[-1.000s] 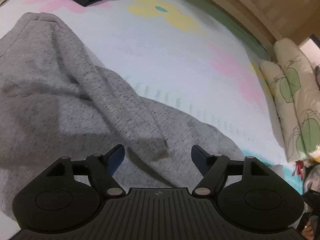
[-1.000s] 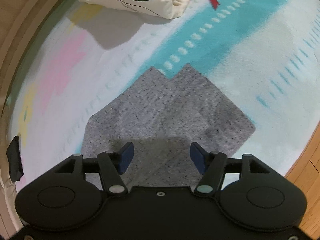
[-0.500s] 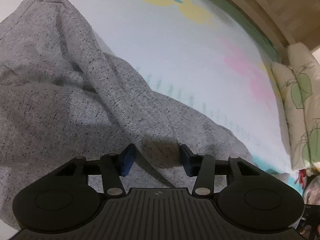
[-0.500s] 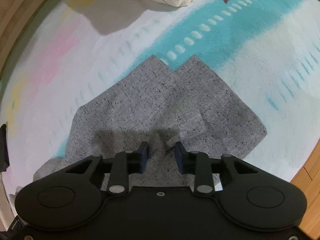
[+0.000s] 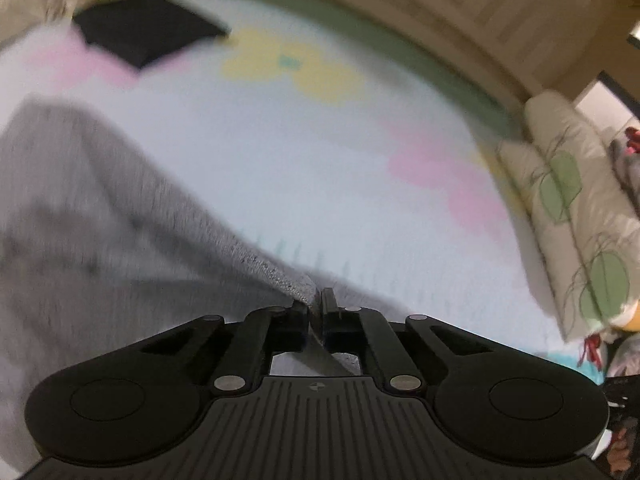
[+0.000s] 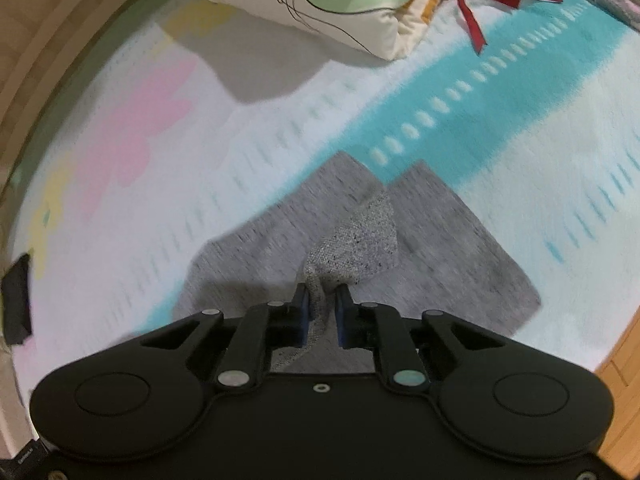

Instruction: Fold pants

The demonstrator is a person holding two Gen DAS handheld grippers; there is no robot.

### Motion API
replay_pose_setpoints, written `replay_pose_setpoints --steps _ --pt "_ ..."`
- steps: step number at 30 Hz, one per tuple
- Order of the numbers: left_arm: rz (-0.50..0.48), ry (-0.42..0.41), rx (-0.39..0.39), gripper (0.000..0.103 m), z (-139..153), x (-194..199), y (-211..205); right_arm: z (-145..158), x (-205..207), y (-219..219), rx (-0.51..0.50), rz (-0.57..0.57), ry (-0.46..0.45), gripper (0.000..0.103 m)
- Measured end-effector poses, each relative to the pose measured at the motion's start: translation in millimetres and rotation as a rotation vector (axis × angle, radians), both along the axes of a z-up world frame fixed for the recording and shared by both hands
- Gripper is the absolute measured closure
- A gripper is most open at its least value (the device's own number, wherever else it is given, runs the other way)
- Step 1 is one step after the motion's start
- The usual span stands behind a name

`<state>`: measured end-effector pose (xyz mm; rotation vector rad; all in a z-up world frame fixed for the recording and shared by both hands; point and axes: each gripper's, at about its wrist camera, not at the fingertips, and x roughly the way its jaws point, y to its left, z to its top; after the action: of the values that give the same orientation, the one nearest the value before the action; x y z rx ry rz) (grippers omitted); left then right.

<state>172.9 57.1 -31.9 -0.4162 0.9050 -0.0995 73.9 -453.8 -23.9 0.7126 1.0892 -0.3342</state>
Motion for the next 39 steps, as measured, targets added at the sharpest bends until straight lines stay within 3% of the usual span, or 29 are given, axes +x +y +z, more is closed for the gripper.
replay_pose_setpoints --steps 3,6,9,12,14,16,18,20,27,30,34,36,39 --pt "0.01 -0.15 0.015 0.098 40.5 -8.8 -1.2 25.9 9.8 4.7 -0.031 0.024 -0.099 0.085" --pt "0.011 -0.3 0.033 0.098 74.7 -43.8 -3.4 78.1 -0.8 14.2 -0.103 0.067 -0.329 0.086" --pt "-0.032 -0.266 0.039 0.098 61.3 -79.5 -8.7 109.8 -28.6 17.1 -0.135 0.106 -0.477 0.086" --pt "-0.09 -0.109 0.052 0.097 2.9 -105.0 -16.4 90.3 -43.4 9.7 -0.131 0.099 -0.367 0.086" --pt "-0.112 0.045 0.053 0.097 -49.1 -109.0 -24.8 53.1 -42.2 3.1 -0.133 0.109 -0.172 0.086" --pt "-0.107 0.148 0.045 0.097 -86.2 -110.4 -27.9 9.1 -36.7 -4.8 -0.111 0.119 0.01 0.091" --pt "-0.116 0.105 0.055 0.097 -89.7 -115.3 -29.4 -25.0 -36.4 -11.5 -0.09 0.125 0.116 0.092" --pt "-0.129 0.091 0.07 0.098 -83.4 -114.3 -33.0 -34.1 -40.9 -15.0 -0.07 0.125 0.113 0.093" --pt "-0.154 -0.039 0.106 0.097 -46.9 -128.8 -45.8 4.0 -54.0 -5.5 -0.143 0.14 -0.004 0.093" --pt "-0.176 0.005 0.098 0.097 -60.7 -132.7 -48.0 11.9 -56.9 -14.0 -0.142 0.118 -0.003 0.093" --pt "-0.179 0.094 0.1 0.097 -87.3 -132.2 -46.9 -25.8 -47.6 -32.4 -0.083 0.081 0.12 0.093" --pt "-0.175 0.091 0.092 0.097 -86.2 -129.7 -46.6 -38.1 -46.4 -37.2 -0.05 0.062 0.15 0.093" --pt "-0.185 0.09 0.1 0.097 -85.8 -127.4 -49.2 -32.2 -49.3 -39.0 -0.035 0.05 0.137 0.091"
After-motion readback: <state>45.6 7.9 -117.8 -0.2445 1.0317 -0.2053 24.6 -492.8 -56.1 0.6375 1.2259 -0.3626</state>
